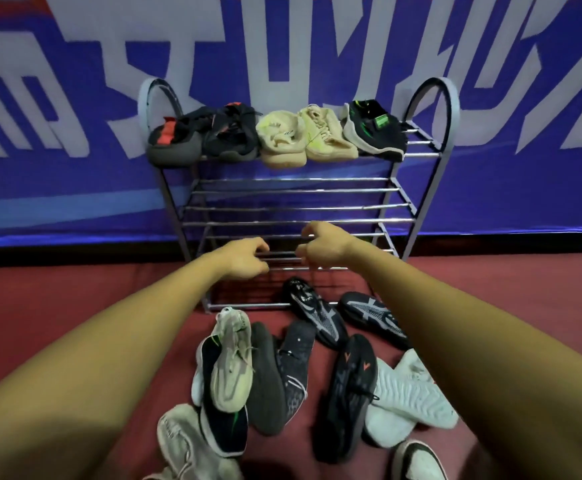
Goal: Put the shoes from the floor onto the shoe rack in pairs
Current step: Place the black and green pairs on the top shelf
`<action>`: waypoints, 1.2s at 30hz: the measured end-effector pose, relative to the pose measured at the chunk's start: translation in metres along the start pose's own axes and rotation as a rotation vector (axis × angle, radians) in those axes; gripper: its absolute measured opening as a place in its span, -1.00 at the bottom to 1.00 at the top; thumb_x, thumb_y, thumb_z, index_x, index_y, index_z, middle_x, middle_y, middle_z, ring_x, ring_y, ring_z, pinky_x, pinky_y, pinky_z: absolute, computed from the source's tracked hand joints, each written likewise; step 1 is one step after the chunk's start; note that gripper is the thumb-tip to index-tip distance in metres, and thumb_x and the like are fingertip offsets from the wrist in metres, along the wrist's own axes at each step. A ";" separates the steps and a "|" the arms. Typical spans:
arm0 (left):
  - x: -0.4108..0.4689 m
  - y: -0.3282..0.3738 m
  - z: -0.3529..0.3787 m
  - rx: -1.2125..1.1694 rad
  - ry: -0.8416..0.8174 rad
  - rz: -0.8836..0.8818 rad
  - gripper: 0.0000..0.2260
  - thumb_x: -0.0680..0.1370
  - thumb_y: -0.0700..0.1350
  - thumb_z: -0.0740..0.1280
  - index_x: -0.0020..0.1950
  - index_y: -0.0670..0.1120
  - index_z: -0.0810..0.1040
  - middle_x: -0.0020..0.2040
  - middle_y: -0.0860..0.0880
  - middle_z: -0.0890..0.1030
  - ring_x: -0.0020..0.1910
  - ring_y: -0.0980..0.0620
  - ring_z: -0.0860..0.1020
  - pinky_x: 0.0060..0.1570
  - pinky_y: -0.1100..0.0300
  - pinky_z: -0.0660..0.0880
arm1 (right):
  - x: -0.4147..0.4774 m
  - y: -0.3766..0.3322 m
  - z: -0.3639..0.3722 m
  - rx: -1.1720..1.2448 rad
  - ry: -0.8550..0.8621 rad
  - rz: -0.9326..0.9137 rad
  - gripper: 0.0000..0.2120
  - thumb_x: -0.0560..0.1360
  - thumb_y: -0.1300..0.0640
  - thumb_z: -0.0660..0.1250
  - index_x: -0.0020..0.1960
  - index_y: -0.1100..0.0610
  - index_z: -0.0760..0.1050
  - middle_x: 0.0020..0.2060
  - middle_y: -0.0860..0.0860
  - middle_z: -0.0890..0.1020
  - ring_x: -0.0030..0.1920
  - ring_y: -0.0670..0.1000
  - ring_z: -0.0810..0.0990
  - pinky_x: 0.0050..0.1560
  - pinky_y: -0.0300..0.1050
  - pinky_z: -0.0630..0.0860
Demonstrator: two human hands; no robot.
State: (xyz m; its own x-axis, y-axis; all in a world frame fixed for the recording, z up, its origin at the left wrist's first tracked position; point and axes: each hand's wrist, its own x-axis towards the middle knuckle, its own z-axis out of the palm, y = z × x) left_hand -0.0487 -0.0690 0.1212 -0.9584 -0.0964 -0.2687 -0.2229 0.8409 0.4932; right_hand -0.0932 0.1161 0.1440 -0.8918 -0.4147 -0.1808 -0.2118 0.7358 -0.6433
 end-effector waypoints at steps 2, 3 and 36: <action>-0.008 -0.027 0.010 0.083 -0.059 -0.064 -0.54 0.52 -0.07 0.38 0.42 -0.05 0.43 0.23 -0.11 0.59 0.17 -0.08 0.57 0.09 0.22 0.44 | 0.003 -0.001 0.027 0.030 -0.066 0.004 -0.63 0.51 0.14 0.36 0.28 0.19 0.43 -0.08 0.14 0.69 -0.21 0.06 0.63 -0.15 -0.04 0.58; -0.012 -0.041 0.015 0.092 -0.077 -0.108 -0.54 0.52 -0.07 0.37 0.42 -0.05 0.42 0.24 -0.10 0.59 0.17 -0.08 0.57 0.08 0.22 0.44 | 0.005 0.000 0.041 0.025 -0.103 0.013 -0.67 0.50 0.16 0.36 0.24 0.19 0.45 -0.11 0.15 0.70 -0.24 0.07 0.63 -0.19 -0.05 0.58; -0.002 -0.222 0.178 0.324 -0.203 -0.215 -0.82 0.53 -0.24 0.23 0.12 -0.09 0.47 -0.01 -0.18 0.59 -0.05 -0.21 0.57 -0.20 0.09 0.45 | 0.044 0.080 0.271 -0.322 -0.711 0.133 -0.69 0.52 0.04 0.23 -0.03 0.23 0.65 -0.33 0.08 0.69 -0.33 0.04 0.61 -0.35 -0.26 0.43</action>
State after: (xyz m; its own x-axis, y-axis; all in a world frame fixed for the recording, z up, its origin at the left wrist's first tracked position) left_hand 0.0342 -0.1609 -0.1353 -0.8346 -0.2080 -0.5101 -0.3147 0.9400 0.1316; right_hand -0.0412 0.0115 -0.1170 -0.4713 -0.4751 -0.7431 -0.3233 0.8769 -0.3557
